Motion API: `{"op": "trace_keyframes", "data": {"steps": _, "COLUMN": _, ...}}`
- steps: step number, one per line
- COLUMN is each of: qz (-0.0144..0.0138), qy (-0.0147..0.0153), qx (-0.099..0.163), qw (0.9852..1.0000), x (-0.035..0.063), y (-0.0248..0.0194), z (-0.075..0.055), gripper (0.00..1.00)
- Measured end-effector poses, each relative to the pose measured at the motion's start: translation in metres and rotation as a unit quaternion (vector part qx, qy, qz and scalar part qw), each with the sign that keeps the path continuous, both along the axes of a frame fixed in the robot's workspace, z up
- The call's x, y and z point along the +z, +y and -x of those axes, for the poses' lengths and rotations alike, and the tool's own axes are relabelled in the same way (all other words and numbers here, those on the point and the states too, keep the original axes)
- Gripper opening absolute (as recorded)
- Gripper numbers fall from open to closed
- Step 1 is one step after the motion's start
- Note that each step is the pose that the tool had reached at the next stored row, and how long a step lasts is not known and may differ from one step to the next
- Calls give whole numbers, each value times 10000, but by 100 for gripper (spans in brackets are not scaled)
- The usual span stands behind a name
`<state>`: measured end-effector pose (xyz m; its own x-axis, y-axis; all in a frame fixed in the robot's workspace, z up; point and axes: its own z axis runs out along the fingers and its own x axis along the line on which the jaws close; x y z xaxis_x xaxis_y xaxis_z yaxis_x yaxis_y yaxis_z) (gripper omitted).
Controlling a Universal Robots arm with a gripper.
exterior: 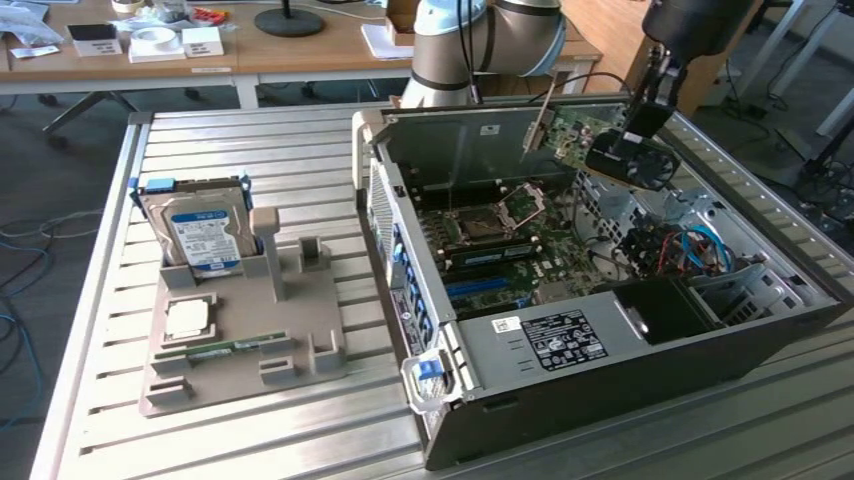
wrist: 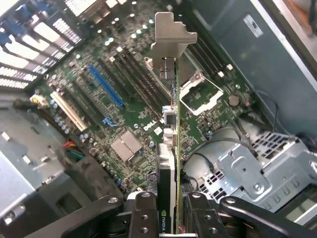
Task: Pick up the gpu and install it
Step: 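Insert the gpu into the slot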
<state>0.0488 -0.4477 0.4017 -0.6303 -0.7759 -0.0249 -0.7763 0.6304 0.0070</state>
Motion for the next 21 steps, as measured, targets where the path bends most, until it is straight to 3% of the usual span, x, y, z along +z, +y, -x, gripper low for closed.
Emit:
{"op": "trace_keyframes", "data": {"steps": 5, "qz": 4, "qy": 0, "qx": 408, "qw": 9992, "x": -2, "y": 0, "z": 0, "gripper": 27}}
{"op": "trace_keyframes", "data": {"steps": 11, "qz": 8, "qy": 0, "qx": 870, "qw": 9962, "x": -4, "y": 0, "z": 0, "gripper": 27}}
{"op": "trace_keyframes", "data": {"steps": 16, "qz": 8, "qy": 0, "qx": 1306, "qw": 9914, "x": -6, "y": 0, "z": 0, "gripper": 27}}
{"op": "trace_keyframes", "data": {"steps": 21, "qz": 8, "qy": -1, "qx": 1743, "qw": 9847, "x": -7, "y": 0, "z": 0, "gripper": 27}}
